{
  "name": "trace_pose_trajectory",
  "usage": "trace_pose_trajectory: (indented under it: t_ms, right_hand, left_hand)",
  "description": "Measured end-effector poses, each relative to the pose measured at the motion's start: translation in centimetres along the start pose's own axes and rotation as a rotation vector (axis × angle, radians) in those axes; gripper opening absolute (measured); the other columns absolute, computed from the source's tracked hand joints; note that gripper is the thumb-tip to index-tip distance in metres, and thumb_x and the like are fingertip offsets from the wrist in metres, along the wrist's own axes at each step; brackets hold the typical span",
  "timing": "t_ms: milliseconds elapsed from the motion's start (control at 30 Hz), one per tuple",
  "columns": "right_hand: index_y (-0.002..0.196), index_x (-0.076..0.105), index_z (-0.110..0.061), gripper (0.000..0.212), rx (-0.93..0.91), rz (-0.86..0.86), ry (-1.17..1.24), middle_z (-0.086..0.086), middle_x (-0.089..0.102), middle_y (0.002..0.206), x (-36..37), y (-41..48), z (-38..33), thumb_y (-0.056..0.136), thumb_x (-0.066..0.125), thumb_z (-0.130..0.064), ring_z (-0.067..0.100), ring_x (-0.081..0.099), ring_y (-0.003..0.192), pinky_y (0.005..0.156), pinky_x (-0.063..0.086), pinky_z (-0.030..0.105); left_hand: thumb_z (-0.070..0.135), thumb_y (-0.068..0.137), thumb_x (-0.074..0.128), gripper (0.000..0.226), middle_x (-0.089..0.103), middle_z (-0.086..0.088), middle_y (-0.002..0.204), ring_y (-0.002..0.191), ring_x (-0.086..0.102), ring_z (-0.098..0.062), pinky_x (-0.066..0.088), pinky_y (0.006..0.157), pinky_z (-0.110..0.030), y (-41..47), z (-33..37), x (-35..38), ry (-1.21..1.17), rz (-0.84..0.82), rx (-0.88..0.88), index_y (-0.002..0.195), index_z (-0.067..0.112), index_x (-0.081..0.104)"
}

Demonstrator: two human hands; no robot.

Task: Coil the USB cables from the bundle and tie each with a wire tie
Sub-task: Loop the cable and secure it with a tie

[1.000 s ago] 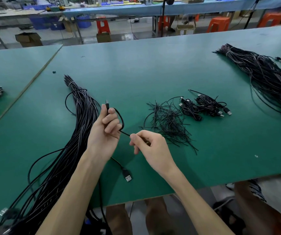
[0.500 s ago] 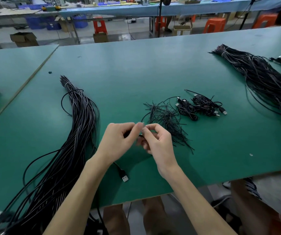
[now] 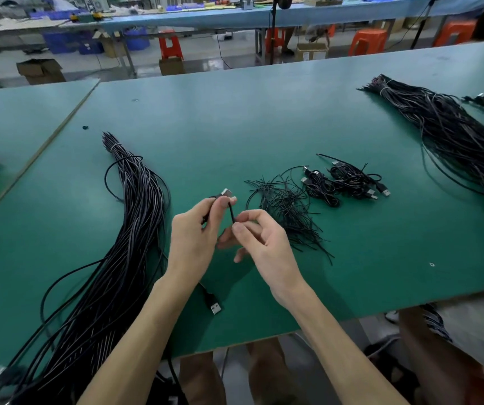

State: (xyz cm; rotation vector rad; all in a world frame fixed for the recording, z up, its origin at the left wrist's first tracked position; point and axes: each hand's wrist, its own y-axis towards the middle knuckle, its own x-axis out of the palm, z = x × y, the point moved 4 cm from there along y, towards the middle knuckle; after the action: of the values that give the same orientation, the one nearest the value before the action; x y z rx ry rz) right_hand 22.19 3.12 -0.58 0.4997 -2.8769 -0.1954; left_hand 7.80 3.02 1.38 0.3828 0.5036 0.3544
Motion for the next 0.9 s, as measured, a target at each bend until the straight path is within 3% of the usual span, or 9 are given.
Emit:
trace_pose_trajectory:
  t_ms: [100, 167, 233, 367, 533, 633, 700, 800, 900]
  right_hand:
    - [0.109, 0.059, -0.005, 0.008, -0.001, -0.049, -0.079, 0.008, 0.079, 0.090, 0.3, 0.0, 0.2, 0.105, 0.056, -0.012, 0.018, 0.075, 0.088, 0.065, 0.055, 0.025]
    - [0.107, 0.064, -0.006, 0.009, 0.016, -0.073, -0.106, 0.007, 0.079, 0.091, 0.4, 0.0, 0.4, 0.105, 0.058, -0.012, 0.017, 0.075, 0.089, 0.067, 0.054, 0.024]
    - [0.103, 0.071, -0.009, 0.013, 0.025, -0.109, -0.173, 0.004, 0.079, 0.091, 0.6, 0.0, 0.6, 0.104, 0.060, -0.014, 0.015, 0.075, 0.090, 0.070, 0.054, 0.023]
    - [0.098, 0.076, -0.017, 0.017, 0.037, -0.177, -0.336, -0.004, 0.078, 0.084, 1.0, 0.0, 0.9, 0.104, 0.061, -0.023, 0.009, 0.070, 0.083, 0.074, 0.047, 0.019]
    - [0.090, 0.076, -0.023, 0.021, 0.030, -0.146, -0.374, -0.005, 0.074, 0.073, 1.0, 0.0, 1.0, 0.102, 0.062, -0.033, 0.019, 0.049, 0.057, 0.055, 0.041, 0.032]
    - [0.081, 0.074, -0.023, 0.027, 0.027, -0.104, -0.331, -0.004, 0.070, 0.065, 0.8, 0.0, 0.8, 0.099, 0.065, -0.041, 0.006, 0.053, 0.056, 0.058, 0.041, 0.017]
    - [0.075, 0.072, -0.023, 0.032, 0.035, -0.059, -0.294, -0.006, 0.062, 0.058, 0.5, -0.1, 0.8, 0.095, 0.068, -0.047, 0.007, 0.052, 0.056, 0.059, 0.042, 0.019]
    - [0.072, 0.072, -0.022, 0.034, 0.041, 0.002, -0.251, -0.008, 0.054, 0.055, 0.0, -0.1, 0.7, 0.093, 0.071, -0.049, 0.008, 0.046, 0.054, 0.056, 0.039, 0.024]
    - [0.092, 0.070, -0.019, 0.015, 0.054, 0.078, -0.183, -0.004, 0.061, 0.058, -0.4, 0.0, 0.7, 0.098, 0.070, -0.033, 0.005, 0.050, 0.052, 0.051, 0.038, 0.015]
  left_hand:
    - [0.029, 0.109, 0.049, 0.032, 0.078, -0.001, 0.113, 0.109, 0.073, -0.019, 0.058, 0.090, -0.027, 0.2, -0.5, 0.7, -0.412, -0.079, -0.152, 0.113, 0.008, 0.072]
    - [0.030, 0.108, 0.046, 0.038, 0.074, -0.018, 0.119, 0.114, 0.071, -0.033, 0.059, 0.093, -0.036, 0.2, -0.7, 0.8, -0.749, -0.106, -0.289, 0.117, -0.002, 0.065]
    - [0.030, 0.109, 0.043, 0.041, 0.073, -0.023, 0.119, 0.113, 0.070, -0.036, 0.059, 0.088, -0.031, 0.5, -1.0, 0.6, -0.962, -0.060, -0.396, 0.117, -0.006, 0.061]
    - [0.031, 0.109, 0.044, 0.033, 0.074, 0.000, 0.084, 0.080, 0.073, -0.011, 0.055, 0.067, -0.016, 1.3, -1.6, -0.5, -1.179, 0.083, -0.548, 0.100, 0.004, 0.061]
    - [0.040, 0.104, 0.050, 0.037, 0.046, 0.015, 0.053, 0.041, 0.045, -0.002, 0.039, 0.042, -0.014, 1.4, -1.1, -1.0, -1.422, 0.007, -0.673, 0.076, 0.017, 0.059]
    - [0.045, 0.103, 0.047, 0.048, 0.039, 0.012, 0.040, 0.031, 0.039, -0.007, 0.033, 0.037, -0.020, 1.4, -0.4, -1.5, -1.430, -0.144, -0.615, 0.064, 0.020, 0.059]
    - [0.049, 0.100, 0.048, 0.050, 0.037, 0.011, 0.033, 0.027, 0.038, -0.008, 0.030, 0.034, -0.022, 1.4, -0.1, -1.9, -1.356, -0.254, -0.573, 0.058, 0.022, 0.059]
    - [0.053, 0.095, 0.057, 0.050, 0.034, 0.012, 0.033, 0.023, 0.031, -0.005, 0.024, 0.029, -0.015, 1.3, 0.0, -2.1, -1.076, -0.381, -0.514, 0.054, 0.024, 0.058]
    - [0.055, 0.098, 0.058, 0.053, 0.033, 0.007, 0.037, 0.029, 0.025, -0.006, 0.024, 0.033, -0.015, 1.0, -0.1, -1.5, -0.679, -0.473, -0.366, 0.056, 0.021, 0.055]
